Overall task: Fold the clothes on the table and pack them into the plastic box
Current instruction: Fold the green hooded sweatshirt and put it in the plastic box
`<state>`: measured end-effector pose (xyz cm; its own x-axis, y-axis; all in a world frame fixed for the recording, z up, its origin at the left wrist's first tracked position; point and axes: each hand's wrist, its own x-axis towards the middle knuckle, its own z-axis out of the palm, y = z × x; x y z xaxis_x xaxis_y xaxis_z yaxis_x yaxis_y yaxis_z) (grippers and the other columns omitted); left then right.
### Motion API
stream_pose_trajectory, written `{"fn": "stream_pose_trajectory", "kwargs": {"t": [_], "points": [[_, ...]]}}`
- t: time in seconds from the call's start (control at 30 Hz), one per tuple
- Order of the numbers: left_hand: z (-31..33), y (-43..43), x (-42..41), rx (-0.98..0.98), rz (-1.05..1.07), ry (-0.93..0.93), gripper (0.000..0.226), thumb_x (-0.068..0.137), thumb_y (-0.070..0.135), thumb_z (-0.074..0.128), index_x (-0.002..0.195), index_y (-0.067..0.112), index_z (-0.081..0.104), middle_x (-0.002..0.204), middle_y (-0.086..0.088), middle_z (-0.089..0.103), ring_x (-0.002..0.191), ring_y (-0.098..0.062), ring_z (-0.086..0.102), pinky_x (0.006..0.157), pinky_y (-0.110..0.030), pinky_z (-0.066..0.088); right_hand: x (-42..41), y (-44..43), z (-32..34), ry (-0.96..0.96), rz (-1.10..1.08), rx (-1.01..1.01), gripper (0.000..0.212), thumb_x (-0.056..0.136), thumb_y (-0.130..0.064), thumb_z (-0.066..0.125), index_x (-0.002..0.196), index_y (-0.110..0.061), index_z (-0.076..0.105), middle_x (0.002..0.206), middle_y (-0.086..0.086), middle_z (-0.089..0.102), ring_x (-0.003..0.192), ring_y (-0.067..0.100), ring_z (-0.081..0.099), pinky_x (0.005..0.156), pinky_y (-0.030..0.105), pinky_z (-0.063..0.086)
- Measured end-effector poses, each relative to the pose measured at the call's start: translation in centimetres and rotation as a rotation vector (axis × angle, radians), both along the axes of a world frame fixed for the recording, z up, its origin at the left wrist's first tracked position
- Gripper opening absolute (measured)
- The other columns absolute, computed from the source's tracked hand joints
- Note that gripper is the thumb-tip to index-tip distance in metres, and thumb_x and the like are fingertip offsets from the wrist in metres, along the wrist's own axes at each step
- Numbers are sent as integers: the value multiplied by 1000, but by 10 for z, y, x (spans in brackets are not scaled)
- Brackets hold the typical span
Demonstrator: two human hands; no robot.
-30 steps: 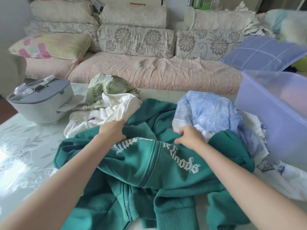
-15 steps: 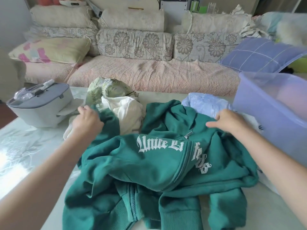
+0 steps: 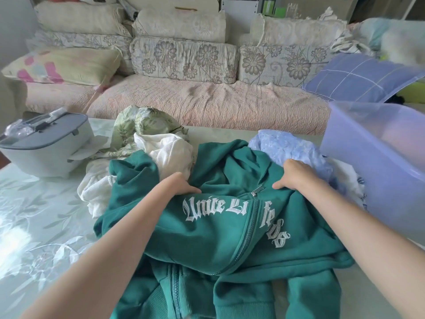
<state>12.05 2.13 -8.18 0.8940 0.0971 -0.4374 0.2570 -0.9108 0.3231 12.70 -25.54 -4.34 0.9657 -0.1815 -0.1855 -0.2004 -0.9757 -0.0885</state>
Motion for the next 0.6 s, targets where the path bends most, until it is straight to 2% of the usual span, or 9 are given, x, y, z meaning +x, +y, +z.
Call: {"fn": "stream_pose_trajectory", "kwargs": {"t": [0.07,0.1,0.17,0.23,0.33,0.43,0.5,0.53,0.6], "points": [[-3,-3,4,-208,95,5,63,74,42,77,119,0,59,113,-15,65,98,-28,63,81,-31,47,4,1,-3,-8,19,61,50,77,-29,75,122,-17,55,114,3,62,97,24,59,69,27,39],[-4,-5,4,-341,154,-2,61,71,34,81,119,3,59,109,-15,67,87,-27,64,75,-30,50,4,3,-4,-35,32,86,53,79,-25,73,128,-21,54,116,2,63,98,24,60,68,26,39],[0,-8,8,-613,291,-41,48,72,18,81,112,10,57,102,-15,66,70,-23,61,59,-28,53,5,7,-3,-162,52,116,46,82,-19,70,126,-23,57,111,3,66,95,25,62,63,25,38],[14,-11,16,-834,414,-248,37,77,10,76,107,13,54,97,-15,61,67,-20,55,56,-30,48,7,10,5,-338,26,184,44,85,-20,69,127,-22,58,113,8,66,101,29,62,71,28,41],[57,-5,35,-722,349,-790,26,85,7,65,104,16,50,99,-5,56,75,-15,50,67,-30,47,20,11,23,-610,-38,329,32,83,-25,70,114,-19,63,107,11,68,100,32,62,72,32,40],[94,1,52,-518,231,-1111,18,87,4,55,103,14,55,96,-2,54,77,-15,47,64,-27,38,40,20,38,-757,-78,399,21,82,-29,71,97,-19,60,94,7,67,89,31,62,63,30,33],[97,2,63,-393,192,-1167,19,88,2,51,102,13,57,106,-8,55,89,-19,49,72,-26,35,57,27,34,-699,-72,395,27,81,-34,72,99,-19,59,98,6,67,91,29,62,65,30,35],[91,2,68,-348,180,-1138,20,89,2,50,105,12,57,113,-10,53,95,-23,50,76,-27,37,64,28,27,-584,-40,405,36,80,-37,73,107,-18,59,103,6,67,94,28,62,69,30,39],[70,0,71,-315,149,-931,33,93,11,52,125,15,48,126,-16,46,105,-31,53,85,-34,42,71,29,8,-222,48,393,53,80,-42,72,121,-12,55,114,10,65,100,28,62,83,32,48]]}}
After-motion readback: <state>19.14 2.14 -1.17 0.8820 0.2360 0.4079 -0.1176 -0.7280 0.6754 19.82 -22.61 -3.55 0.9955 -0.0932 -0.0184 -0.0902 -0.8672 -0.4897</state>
